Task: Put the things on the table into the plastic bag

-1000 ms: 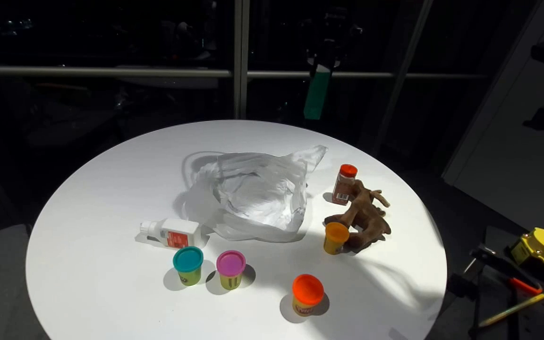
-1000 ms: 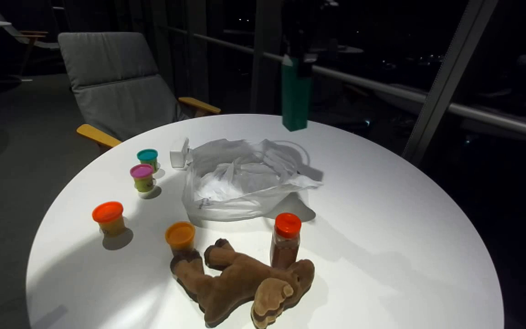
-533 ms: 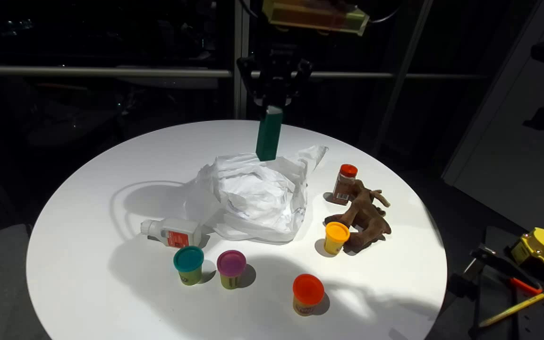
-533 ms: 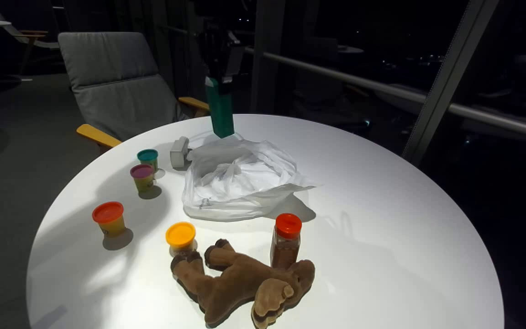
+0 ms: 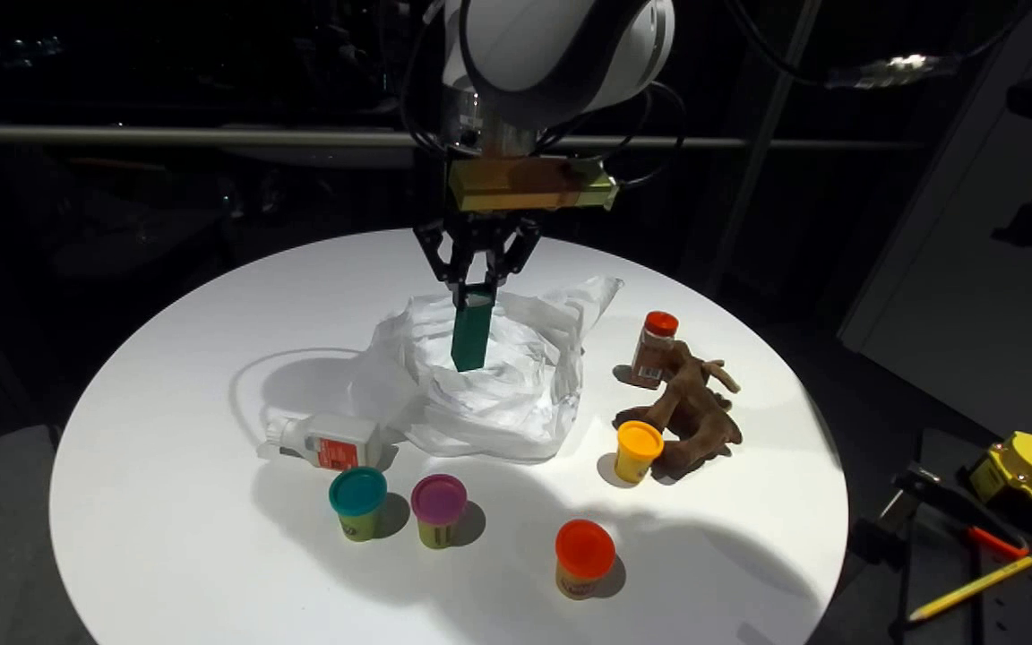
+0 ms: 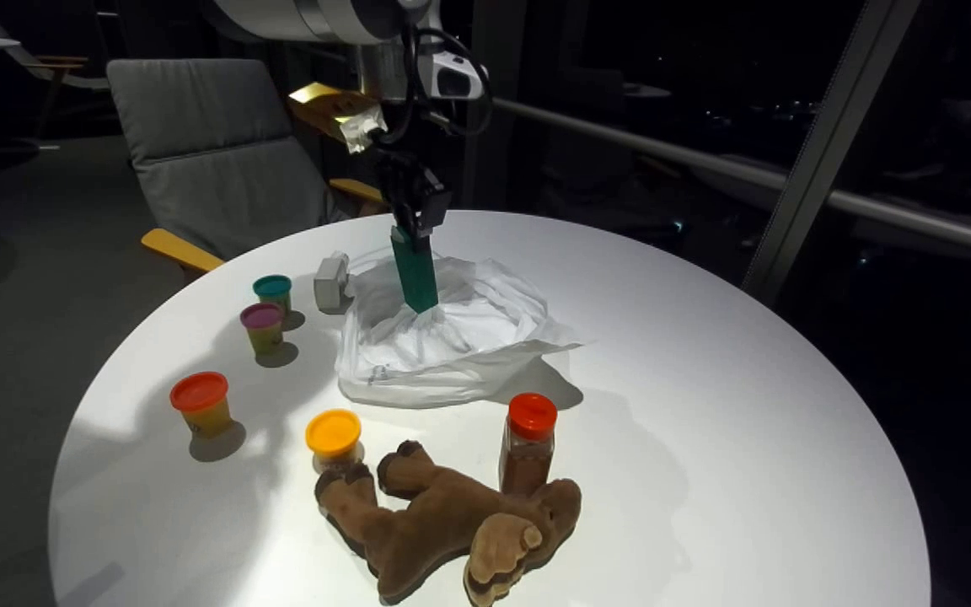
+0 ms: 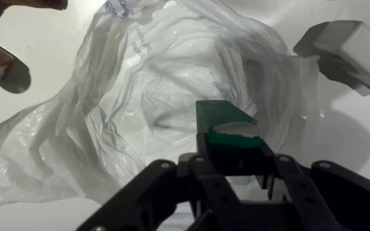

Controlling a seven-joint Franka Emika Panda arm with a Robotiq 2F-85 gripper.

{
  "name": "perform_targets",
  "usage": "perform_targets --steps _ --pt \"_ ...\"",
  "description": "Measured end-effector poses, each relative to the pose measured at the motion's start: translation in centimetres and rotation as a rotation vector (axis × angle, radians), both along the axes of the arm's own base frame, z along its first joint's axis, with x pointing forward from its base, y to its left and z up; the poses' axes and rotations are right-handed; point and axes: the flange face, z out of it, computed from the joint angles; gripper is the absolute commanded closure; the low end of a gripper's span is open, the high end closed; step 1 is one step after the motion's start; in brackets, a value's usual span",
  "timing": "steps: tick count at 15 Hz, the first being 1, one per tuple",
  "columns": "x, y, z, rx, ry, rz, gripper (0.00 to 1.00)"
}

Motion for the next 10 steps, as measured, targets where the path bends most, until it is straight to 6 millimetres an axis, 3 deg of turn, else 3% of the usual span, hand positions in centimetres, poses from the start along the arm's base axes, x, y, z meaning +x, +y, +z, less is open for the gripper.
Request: perform_targets --steps 4,8,9,10 --pt "2.5 -1.0 -2.2 -0.026 -0.015 -0.013 0.9" --pt "4.2 -0.8 -3.9 -0.045 -0.018 -0.009 0.9" --pt "4.5 -0.7 -4.3 -0.051 -0.017 -0.007 0.4" --pt "4.7 -0.6 -4.6 -0.056 -0.018 -0.004 0.39"
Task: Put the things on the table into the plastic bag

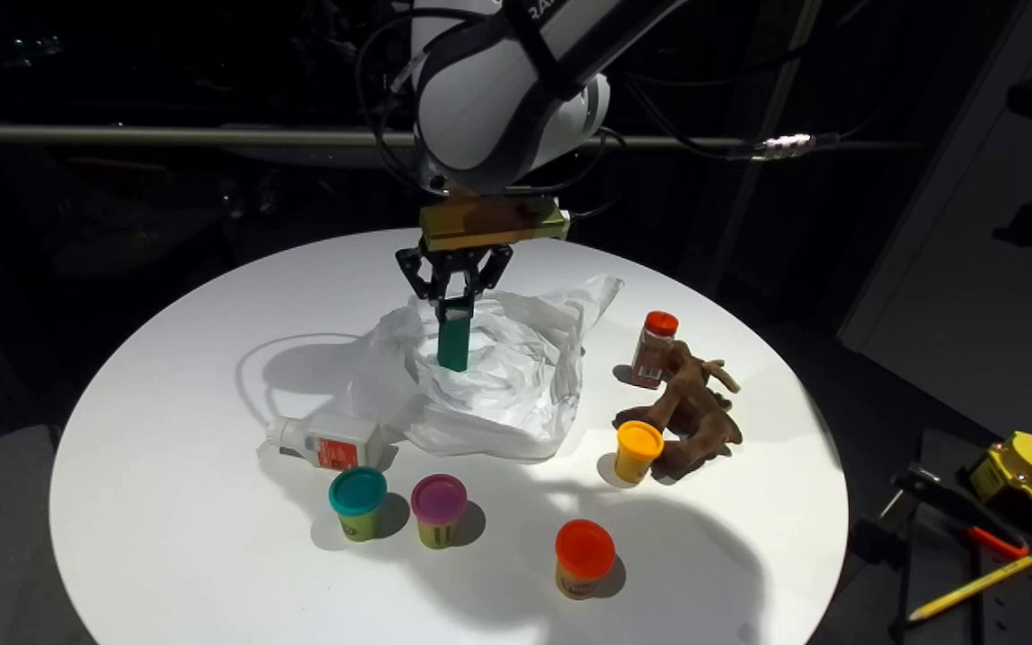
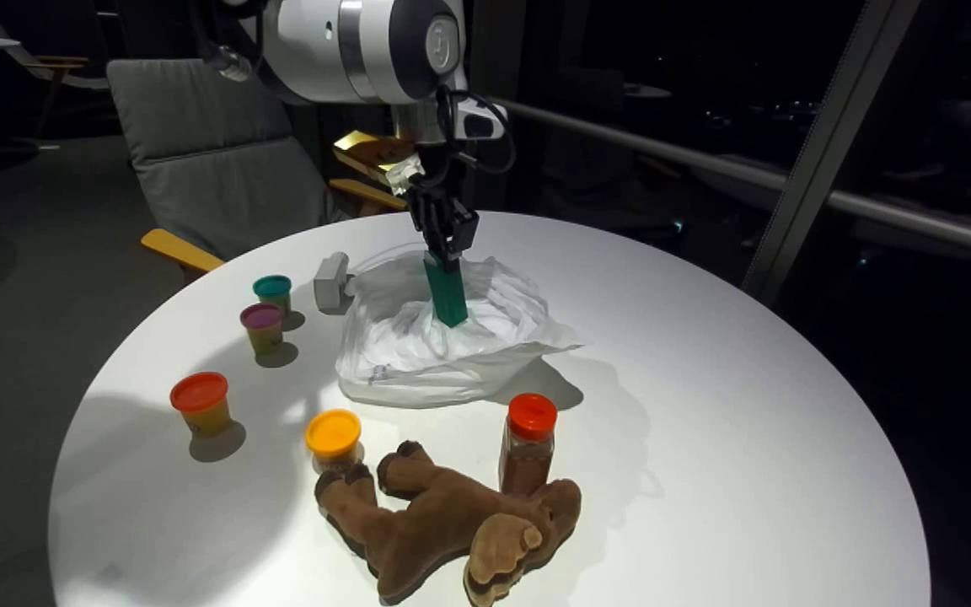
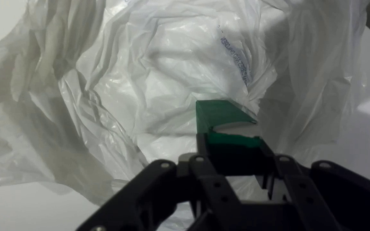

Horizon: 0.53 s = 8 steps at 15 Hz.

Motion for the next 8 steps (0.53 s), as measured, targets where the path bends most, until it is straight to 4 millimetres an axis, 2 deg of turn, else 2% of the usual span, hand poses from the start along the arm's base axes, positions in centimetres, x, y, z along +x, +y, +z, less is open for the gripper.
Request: perform_targets --steps 3,5,6,8 --pt "0.5 0.3 -0.5 -0.014 0.006 0.005 0.17" --pt "0.7 0.3 -0.1 -0.018 0.021 0.002 0.03" --pt "0.7 0.3 0.4 -0.019 0.029 0.0 0.0" --pt "0.6 0.1 2.1 -0.014 0.03 -0.009 0.0"
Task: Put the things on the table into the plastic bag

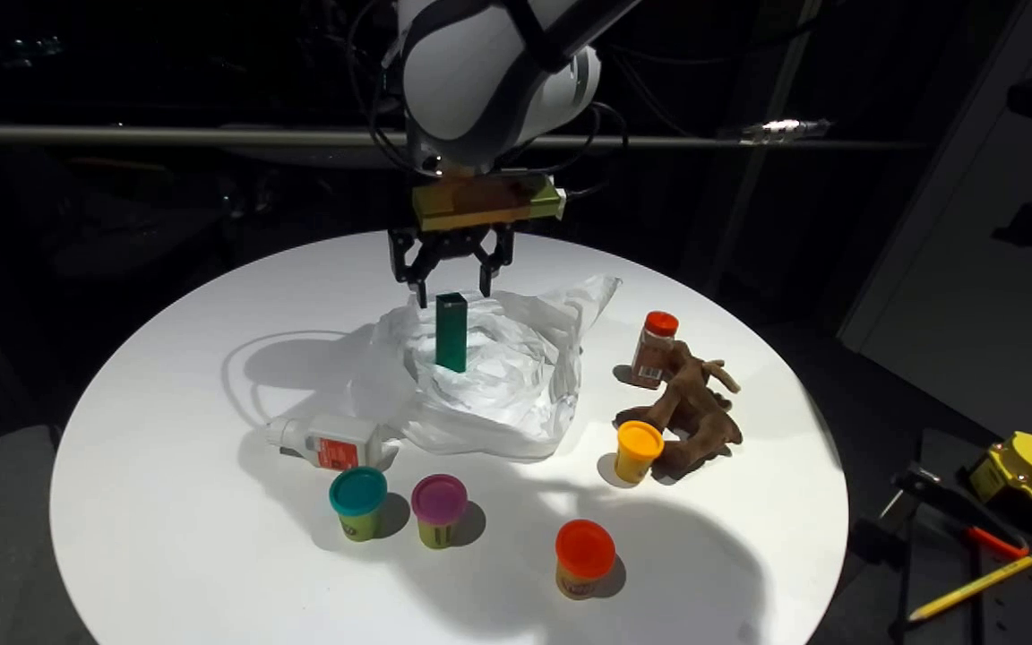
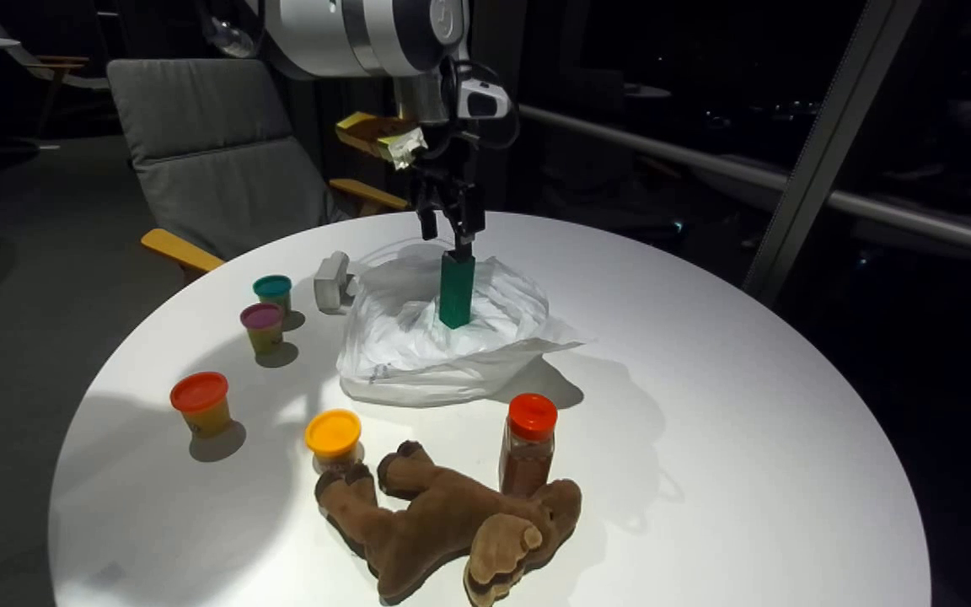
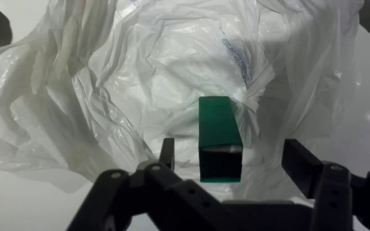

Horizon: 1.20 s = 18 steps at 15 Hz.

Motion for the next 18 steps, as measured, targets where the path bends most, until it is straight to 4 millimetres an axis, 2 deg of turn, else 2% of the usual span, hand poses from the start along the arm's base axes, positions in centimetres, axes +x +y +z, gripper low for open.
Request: perform_targets --steps 2,4,6,8,10,13,15,18 --pt "-0.3 -0.7 2.8 0.011 -0.018 -0.016 0.0" --pt "-1.3 -2.3 6.1 0.029 -0.041 -0.061 0.0" --pt "-3.0 -4.9 8.8 0.063 -0.049 -0.137 0.0" --pt "-5.4 -8.3 10.2 0.106 -0.038 -0.224 0.0" --pt "-8.2 -11.9 10.3 0.155 -0.018 -0.32 0.0" --pt "-12.9 -16.7 8.6 0.236 0.013 -0.471 0.0" --pt "-16.2 -18.8 6.8 0.281 0.028 -0.559 0.0" --pt "-21.3 -20.5 3.9 0.342 0.054 -0.664 0.0"
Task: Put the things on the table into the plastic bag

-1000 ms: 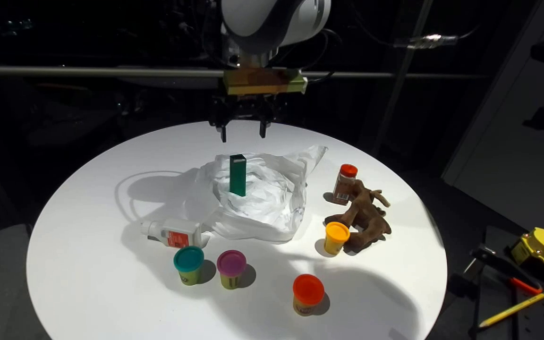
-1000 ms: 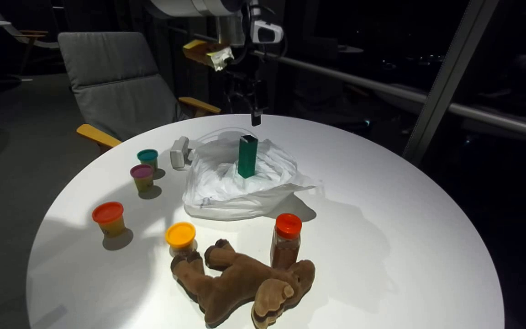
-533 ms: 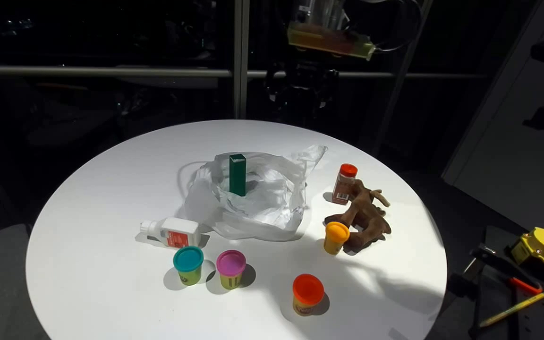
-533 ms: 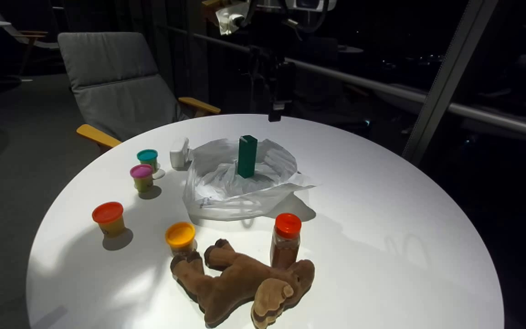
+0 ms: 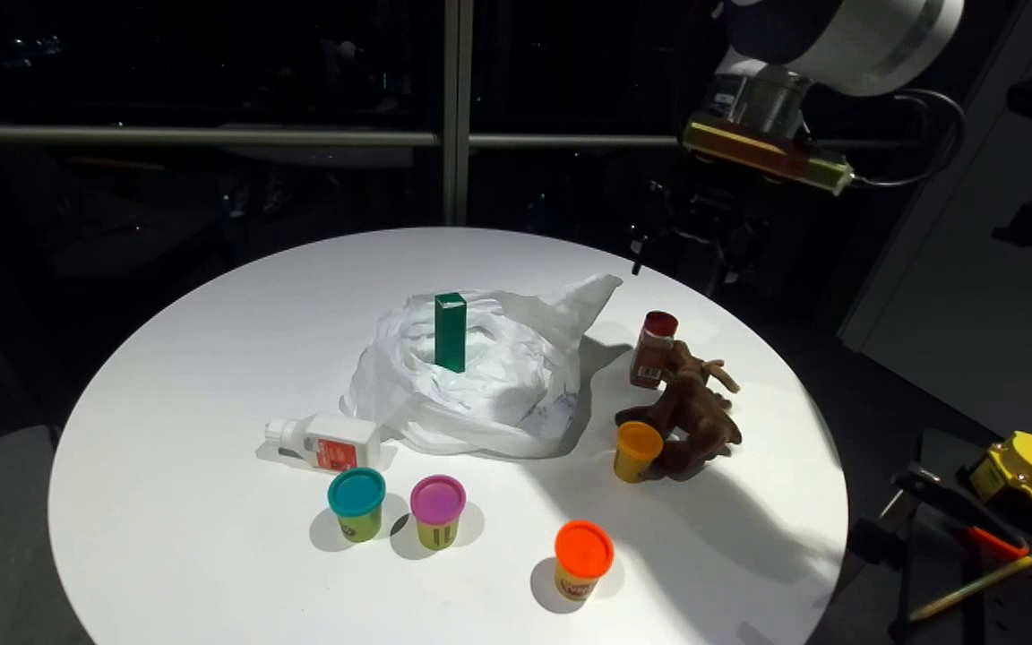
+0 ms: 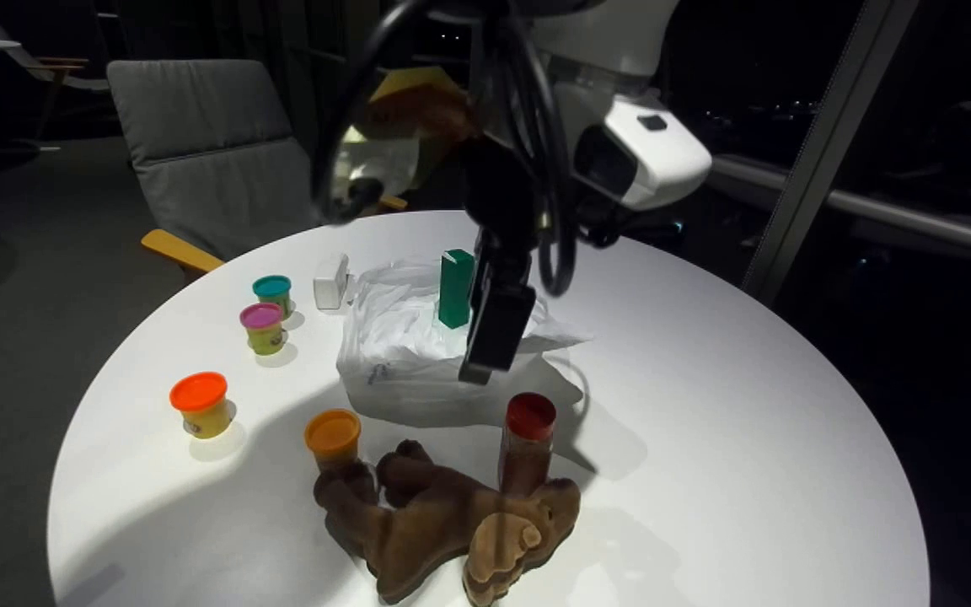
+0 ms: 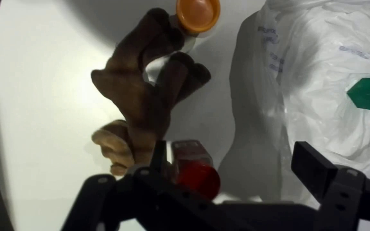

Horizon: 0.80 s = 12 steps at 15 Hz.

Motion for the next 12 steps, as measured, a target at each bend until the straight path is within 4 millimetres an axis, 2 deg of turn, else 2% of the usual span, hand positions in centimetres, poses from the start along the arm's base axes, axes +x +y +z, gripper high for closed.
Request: perform_targets --steps 3,5,7,12 --pt "-3.7 -0.3 -2.3 0.029 0.02 -0.052 0.0" --pt "-5.1 -0.2 -3.2 0.02 0.026 -0.06 0.0" --pt "-5.5 -0.2 -3.7 0.005 0.019 -0.059 0.0" --pt "-4.6 -0.5 -3.6 -0.052 -0.024 -0.026 0.0"
